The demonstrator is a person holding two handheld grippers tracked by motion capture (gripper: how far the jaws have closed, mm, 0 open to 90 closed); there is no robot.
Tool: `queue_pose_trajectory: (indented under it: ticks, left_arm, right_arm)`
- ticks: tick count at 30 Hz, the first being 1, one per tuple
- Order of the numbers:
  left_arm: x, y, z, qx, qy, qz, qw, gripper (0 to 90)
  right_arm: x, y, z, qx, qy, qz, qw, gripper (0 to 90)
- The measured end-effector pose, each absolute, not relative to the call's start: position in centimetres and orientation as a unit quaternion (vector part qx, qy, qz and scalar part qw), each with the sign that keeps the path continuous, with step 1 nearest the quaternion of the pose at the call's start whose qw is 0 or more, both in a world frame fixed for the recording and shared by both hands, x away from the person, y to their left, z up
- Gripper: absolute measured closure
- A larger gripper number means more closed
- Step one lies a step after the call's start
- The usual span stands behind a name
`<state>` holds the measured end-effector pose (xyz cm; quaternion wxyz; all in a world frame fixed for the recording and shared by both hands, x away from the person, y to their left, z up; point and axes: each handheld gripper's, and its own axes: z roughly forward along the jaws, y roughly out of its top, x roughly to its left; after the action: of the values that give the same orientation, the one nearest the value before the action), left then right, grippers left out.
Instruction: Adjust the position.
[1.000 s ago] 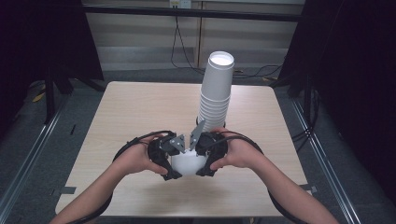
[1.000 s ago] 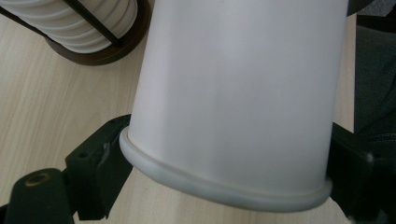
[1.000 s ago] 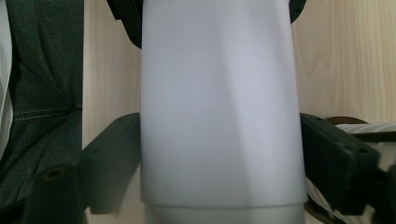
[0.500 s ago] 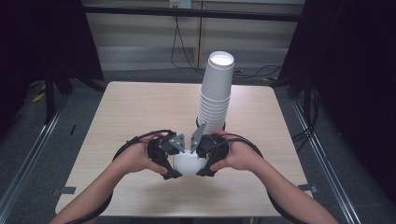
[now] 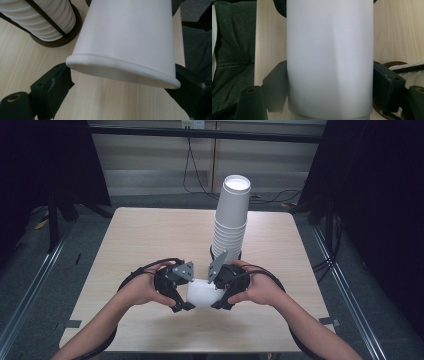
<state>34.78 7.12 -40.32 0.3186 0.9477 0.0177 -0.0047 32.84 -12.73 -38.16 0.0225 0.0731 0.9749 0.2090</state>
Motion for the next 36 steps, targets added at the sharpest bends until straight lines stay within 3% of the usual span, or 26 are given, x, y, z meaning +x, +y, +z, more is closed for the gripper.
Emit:
queue_pose_trajectory:
  ticks: [36]
  left_arm:
    - [35.1,8.6,-40.8,0.920,0.068,-0.002,0.385,0.3]
  right_arm:
    - [33.4,-15.4,-38.2,0.111,0.953,0.282,0.021,23.5]
